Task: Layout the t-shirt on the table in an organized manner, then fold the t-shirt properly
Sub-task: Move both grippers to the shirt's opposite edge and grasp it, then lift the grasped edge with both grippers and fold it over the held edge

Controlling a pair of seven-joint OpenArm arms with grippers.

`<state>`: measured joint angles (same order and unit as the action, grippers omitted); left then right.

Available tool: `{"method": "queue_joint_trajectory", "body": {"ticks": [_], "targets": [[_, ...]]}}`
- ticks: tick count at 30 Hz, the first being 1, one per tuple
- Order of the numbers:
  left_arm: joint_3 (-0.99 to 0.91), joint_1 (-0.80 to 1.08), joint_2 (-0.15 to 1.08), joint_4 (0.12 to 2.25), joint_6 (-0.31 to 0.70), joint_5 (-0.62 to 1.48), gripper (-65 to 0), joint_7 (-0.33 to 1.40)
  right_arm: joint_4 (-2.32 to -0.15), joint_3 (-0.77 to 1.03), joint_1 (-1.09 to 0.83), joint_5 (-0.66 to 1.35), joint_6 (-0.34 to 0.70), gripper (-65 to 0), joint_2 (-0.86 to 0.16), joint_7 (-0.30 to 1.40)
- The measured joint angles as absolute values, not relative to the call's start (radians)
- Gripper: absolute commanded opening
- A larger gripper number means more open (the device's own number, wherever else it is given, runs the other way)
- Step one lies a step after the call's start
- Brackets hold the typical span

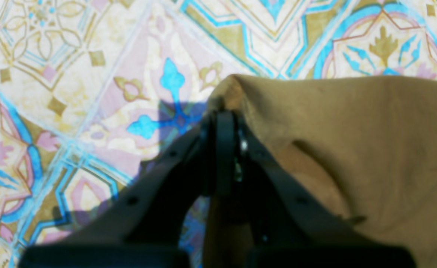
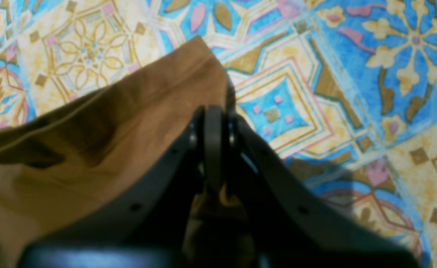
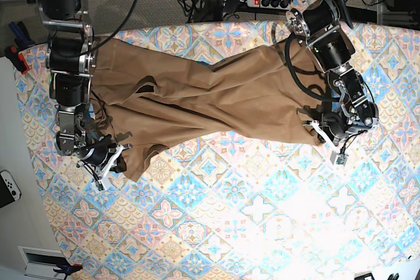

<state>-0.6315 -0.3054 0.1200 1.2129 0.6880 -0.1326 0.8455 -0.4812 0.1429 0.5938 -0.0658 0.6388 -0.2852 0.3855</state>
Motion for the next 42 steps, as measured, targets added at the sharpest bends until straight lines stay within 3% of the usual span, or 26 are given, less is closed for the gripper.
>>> {"method": "queue_joint_trajectory", "body": {"ticks": [6,10,14,20,35,42], "targets": [[-0.625,-0.302,0.054,1.359,0.706,-0.121,-65.0,0.958,-0.495,0.147,0.592,-0.061,0.64,-65.0,-0.283,0.404],[-0.631,-0.308,0.076,1.449,0.696,-0.132,-65.0,1.016,-0.618,0.23,0.563,-0.115,0.662,-65.0,-0.267,0.495],[-0.628,-0.282,0.07,1.454,0.696,-0.127,-65.0,1.018,-0.727,0.3,0.542,-0.135,0.673,-65.0,-0.262,0.631],[-0.631,-0.207,0.067,1.515,0.699,-0.128,-65.0,1.024,-0.931,0.375,0.424,-0.14,0.673,-65.0,-0.262,0.707],[-0.628,-0.109,0.061,1.749,0.702,-0.088,-65.0,1.023,-1.181,0.453,0.406,-0.122,0.68,-65.0,-0.26,0.736],[-0.546,0.001,0.076,1.873,0.703,-0.017,-65.0,1.023,-1.332,0.539,0.263,-0.144,0.682,-65.0,-0.258,0.836]]}}
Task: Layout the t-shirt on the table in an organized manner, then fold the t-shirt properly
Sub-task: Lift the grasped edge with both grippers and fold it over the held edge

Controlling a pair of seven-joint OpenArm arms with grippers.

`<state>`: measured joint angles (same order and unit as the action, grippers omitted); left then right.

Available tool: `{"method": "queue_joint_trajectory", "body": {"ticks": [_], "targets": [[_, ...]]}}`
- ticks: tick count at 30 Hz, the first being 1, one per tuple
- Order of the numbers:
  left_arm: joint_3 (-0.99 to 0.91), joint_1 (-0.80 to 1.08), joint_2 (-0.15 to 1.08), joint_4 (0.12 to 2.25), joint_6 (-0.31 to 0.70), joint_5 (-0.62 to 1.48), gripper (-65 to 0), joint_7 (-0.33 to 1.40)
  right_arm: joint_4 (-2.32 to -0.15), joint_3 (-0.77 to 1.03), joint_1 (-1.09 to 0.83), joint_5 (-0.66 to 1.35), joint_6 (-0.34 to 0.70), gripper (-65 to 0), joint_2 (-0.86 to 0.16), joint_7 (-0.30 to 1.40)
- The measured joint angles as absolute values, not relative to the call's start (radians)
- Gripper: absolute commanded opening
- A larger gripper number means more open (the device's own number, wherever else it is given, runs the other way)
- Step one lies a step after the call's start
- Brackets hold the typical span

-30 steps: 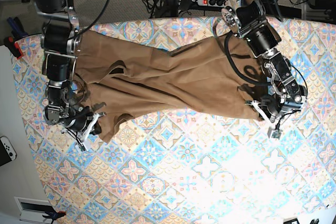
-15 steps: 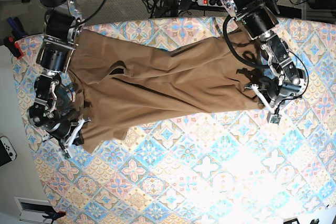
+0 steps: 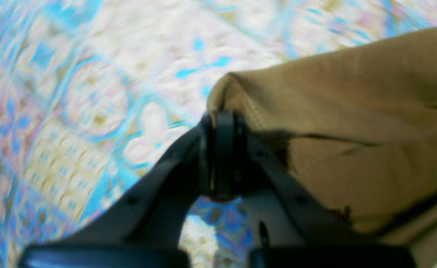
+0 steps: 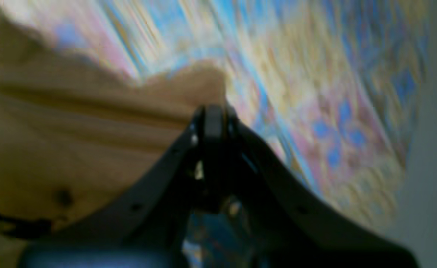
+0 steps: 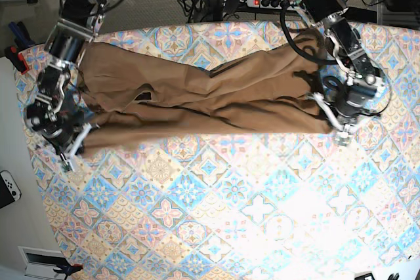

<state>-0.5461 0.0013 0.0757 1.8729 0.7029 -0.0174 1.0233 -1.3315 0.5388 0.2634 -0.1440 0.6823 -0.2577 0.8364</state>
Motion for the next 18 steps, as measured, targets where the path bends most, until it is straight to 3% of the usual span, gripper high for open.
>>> {"method": "queue_joint_trajectory", "body": {"ticks": [4,9,18], "targets": [[-0.491,0.055,0.084,1.884,0.703,-0.012,-65.0,1.022,-1.429,0.544,0.288,-0.097,0.68,-65.0,-0.263,0.801],[-0.492,0.086,0.084,1.884,0.703,-0.011,-65.0,1.021,-1.472,0.596,0.168,-0.073,0.681,-65.0,-0.252,0.876],[-0.491,0.12,0.09,1.898,0.704,-0.015,-65.0,1.021,-1.588,0.627,0.062,-0.006,0.682,-65.0,-0.247,0.856]]}}
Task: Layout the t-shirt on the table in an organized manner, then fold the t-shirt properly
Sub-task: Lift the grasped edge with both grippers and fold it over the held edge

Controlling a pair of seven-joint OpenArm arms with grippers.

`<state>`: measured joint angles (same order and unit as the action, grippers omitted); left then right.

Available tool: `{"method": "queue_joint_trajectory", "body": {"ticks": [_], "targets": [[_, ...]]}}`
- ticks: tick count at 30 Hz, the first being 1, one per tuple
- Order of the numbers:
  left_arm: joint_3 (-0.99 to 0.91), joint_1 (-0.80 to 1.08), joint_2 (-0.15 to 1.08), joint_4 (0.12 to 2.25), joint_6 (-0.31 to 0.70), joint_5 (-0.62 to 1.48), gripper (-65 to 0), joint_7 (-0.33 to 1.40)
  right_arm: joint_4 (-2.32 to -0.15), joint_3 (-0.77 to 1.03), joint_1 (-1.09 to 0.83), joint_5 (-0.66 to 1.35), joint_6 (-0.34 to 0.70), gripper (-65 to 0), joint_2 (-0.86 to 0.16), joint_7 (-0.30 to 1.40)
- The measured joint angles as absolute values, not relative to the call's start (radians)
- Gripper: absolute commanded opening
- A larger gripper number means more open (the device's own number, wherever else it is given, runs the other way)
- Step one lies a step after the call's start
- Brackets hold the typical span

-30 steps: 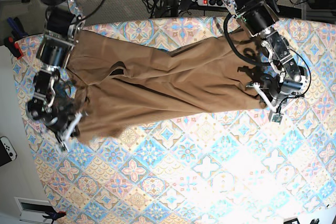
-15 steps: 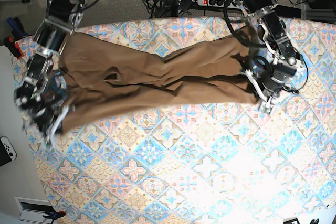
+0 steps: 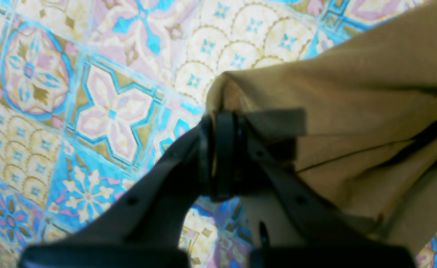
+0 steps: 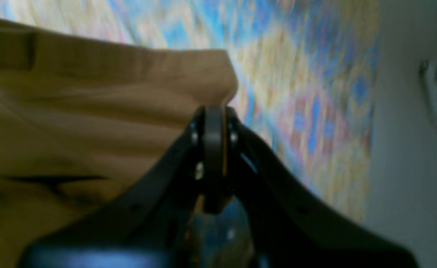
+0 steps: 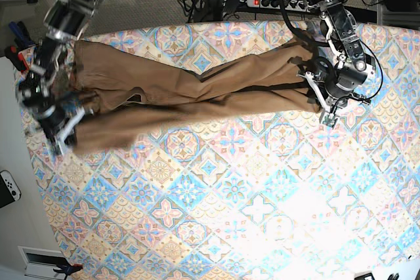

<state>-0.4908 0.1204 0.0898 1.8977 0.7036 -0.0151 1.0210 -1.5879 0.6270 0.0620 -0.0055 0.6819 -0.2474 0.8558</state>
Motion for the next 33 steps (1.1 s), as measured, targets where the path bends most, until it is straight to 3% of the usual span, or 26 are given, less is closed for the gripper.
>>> {"method": "queue_joint_trajectory", "body": {"ticks": [16,25,33], "targets": [[-0.438,0.2,0.113,1.979,0.703,-0.019,-65.0,1.017,-1.819,0.728,-0.111,0.15,0.681,-65.0,-0.245,0.939],[-0.39,0.257,0.136,1.975,0.703,-0.026,-65.0,1.018,-1.799,0.73,-0.216,0.138,0.68,-65.0,-0.19,0.938],[-0.388,0.221,0.139,1.813,0.703,-0.027,-65.0,1.014,-1.662,0.725,-0.22,0.138,0.678,-65.0,-0.18,0.937]]}}
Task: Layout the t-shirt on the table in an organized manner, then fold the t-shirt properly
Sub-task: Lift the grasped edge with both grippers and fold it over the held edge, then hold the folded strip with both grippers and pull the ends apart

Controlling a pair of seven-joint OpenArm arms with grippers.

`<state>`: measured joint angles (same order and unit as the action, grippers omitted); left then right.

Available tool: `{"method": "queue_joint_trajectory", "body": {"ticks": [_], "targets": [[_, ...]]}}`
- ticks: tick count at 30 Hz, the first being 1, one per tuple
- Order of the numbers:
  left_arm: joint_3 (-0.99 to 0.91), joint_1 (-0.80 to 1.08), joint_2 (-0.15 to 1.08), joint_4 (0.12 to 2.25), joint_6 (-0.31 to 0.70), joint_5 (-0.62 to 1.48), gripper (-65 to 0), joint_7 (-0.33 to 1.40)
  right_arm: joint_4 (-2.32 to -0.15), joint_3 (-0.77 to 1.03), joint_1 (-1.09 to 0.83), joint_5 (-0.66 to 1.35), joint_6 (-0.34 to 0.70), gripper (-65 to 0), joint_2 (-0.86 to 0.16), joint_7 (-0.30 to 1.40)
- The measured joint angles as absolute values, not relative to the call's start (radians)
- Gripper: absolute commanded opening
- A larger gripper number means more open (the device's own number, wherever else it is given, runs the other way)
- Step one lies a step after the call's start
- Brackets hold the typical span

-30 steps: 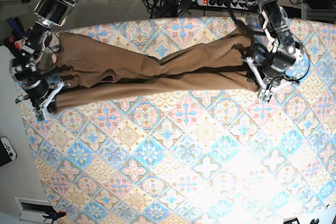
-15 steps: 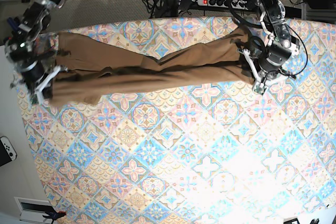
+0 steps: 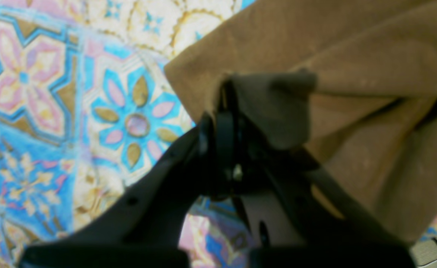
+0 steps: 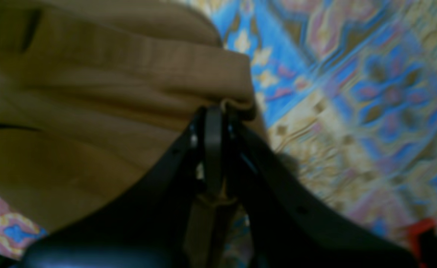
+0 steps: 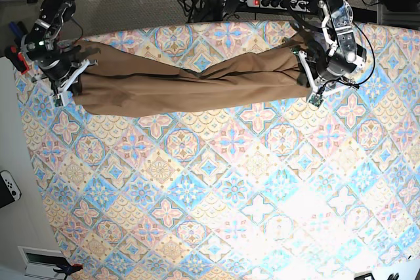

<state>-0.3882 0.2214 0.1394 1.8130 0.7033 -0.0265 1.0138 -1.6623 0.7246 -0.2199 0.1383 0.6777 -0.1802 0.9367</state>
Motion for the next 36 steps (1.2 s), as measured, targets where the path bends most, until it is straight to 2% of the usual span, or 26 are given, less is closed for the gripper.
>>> {"method": "queue_joint_trajectory", "body": {"ticks": [9,15,18,21,24,28,33,36], "targets": [[-0.389,0.197,0.132,1.781,0.703,-0.066,-65.0,1.008,-1.562,0.725,-0.213,0.157,0.673,-65.0,-0.182,0.912],[-0.392,0.201,0.133,1.797,0.693,-0.076,-32.5,1.008,-1.562,0.725,-0.213,0.157,0.673,-64.4,-0.183,0.913],[-0.428,0.221,0.086,1.866,0.697,-0.076,-25.4,1.023,-1.562,0.725,-0.213,0.153,0.67,-52.6,-0.182,0.913],[-0.505,0.236,0.029,1.962,0.702,-0.031,-24.5,1.026,-1.562,0.727,-0.213,0.149,0.665,-45.2,-0.184,0.915],[-0.551,0.236,0.031,2.008,0.698,0.064,-24.3,1.027,-1.562,0.715,-0.216,0.15,0.664,-39.5,-0.184,0.914],[-0.628,0.241,0.028,2.008,0.701,0.249,-24.2,1.192,-1.562,0.634,-0.218,0.148,0.658,-33.4,-0.201,0.913],[-0.687,0.238,0.095,2.004,0.701,0.543,-24.2,1.348,-1.563,0.599,-0.216,0.15,0.655,-31.0,-0.2,0.908],[-0.77,0.253,0.078,2.004,0.699,0.679,-24.2,1.385,-1.563,0.598,-0.216,0.15,0.655,-31.1,-0.2,0.907]]}}
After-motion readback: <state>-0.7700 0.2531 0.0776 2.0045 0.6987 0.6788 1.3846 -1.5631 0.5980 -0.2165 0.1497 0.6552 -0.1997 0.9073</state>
